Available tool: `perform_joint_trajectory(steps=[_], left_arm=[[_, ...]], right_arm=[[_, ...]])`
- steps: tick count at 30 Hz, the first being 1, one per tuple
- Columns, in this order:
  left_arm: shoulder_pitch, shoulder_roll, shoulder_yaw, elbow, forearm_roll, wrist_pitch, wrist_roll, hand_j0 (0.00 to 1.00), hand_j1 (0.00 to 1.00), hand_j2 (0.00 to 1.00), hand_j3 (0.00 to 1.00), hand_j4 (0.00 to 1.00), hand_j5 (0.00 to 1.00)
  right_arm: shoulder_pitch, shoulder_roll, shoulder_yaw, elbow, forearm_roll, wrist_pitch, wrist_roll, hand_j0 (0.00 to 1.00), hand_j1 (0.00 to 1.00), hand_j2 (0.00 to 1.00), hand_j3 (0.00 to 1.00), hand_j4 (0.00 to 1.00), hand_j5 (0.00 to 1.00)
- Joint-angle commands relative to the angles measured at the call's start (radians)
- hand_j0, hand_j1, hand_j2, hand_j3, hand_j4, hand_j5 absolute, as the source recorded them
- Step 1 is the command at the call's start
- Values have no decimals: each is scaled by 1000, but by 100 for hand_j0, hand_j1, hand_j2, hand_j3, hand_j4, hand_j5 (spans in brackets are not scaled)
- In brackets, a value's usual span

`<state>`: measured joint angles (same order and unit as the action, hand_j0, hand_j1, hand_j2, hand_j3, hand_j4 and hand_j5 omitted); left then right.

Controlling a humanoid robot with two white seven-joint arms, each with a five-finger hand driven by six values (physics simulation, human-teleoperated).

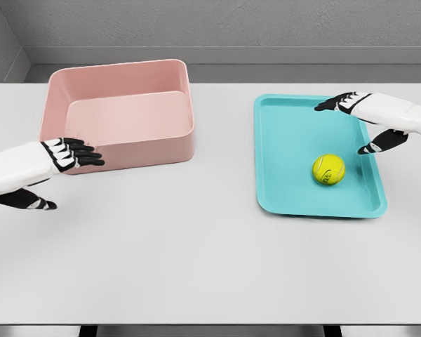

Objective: Put the tennis from the blue tray into the pink basket with both arms

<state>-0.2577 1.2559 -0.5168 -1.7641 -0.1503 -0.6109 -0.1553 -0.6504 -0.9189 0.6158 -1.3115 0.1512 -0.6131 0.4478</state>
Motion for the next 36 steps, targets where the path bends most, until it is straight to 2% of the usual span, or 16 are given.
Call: perform_joint_trajectory(steps=[1, 5, 8, 9, 10, 12, 14, 18, 21, 25, 36], left_arm=[[-2, 16, -3, -2, 69, 0, -108, 100, 100, 100, 100, 100, 100], [-9, -59, -6, -2, 44, 0, -231, 100, 100, 100, 100, 100, 100], [-38, -87, -15, -2, 11, 0, -247, 100, 100, 100, 100, 100, 100], [-46, -96, -15, -2, 5, 0, -250, 100, 100, 100, 100, 100, 100], [-72, -121, -31, -2, 3, 0, -251, 100, 100, 100, 100, 100, 100], [-187, -153, -169, -2, 0, 0, -250, 100, 100, 100, 100, 100, 100], [-204, -181, -177, -2, 0, 0, -250, 100, 100, 100, 100, 100, 100], [-248, -182, -177, -2, 0, 0, -244, 100, 100, 100, 100, 100, 100], [-247, -181, -187, -2, 5, 0, -244, 100, 100, 100, 100, 100, 100], [-247, -167, -218, -2, 97, 0, -247, 100, 100, 100, 100, 100, 100], [-253, -162, -218, -2, 86, 0, -248, 100, 100, 100, 100, 100, 100]], right_arm=[[0, -3, 1, -2, -7, 2, -1, 100, 100, 100, 100, 100, 100], [-2, -8, 5, -3, -7, 2, 0, 100, 100, 100, 100, 100, 100], [-6, -17, 39, -8, -7, 2, -11, 100, 100, 100, 100, 100, 100], [-12, -18, 59, -8, -7, 2, -40, 100, 100, 100, 100, 100, 100], [-14, -18, 88, -6, -7, 2, -80, 100, 100, 100, 100, 100, 100], [-14, -21, 124, -5, -9, 2, -84, 100, 100, 100, 100, 100, 100], [-12, -21, 128, -2, -9, 2, -78, 100, 100, 100, 100, 100, 100], [-11, -20, 165, 1, -9, 2, -72, 100, 100, 100, 100, 100, 100], [-9, -20, 177, 8, -7, 2, -63, 100, 100, 100, 100, 100, 100], [-11, -12, 199, 24, -5, 2, -61, 100, 100, 100, 100, 100, 100], [-11, -3, 229, 34, 10, 26, -57, 100, 100, 100, 100, 100, 100]])
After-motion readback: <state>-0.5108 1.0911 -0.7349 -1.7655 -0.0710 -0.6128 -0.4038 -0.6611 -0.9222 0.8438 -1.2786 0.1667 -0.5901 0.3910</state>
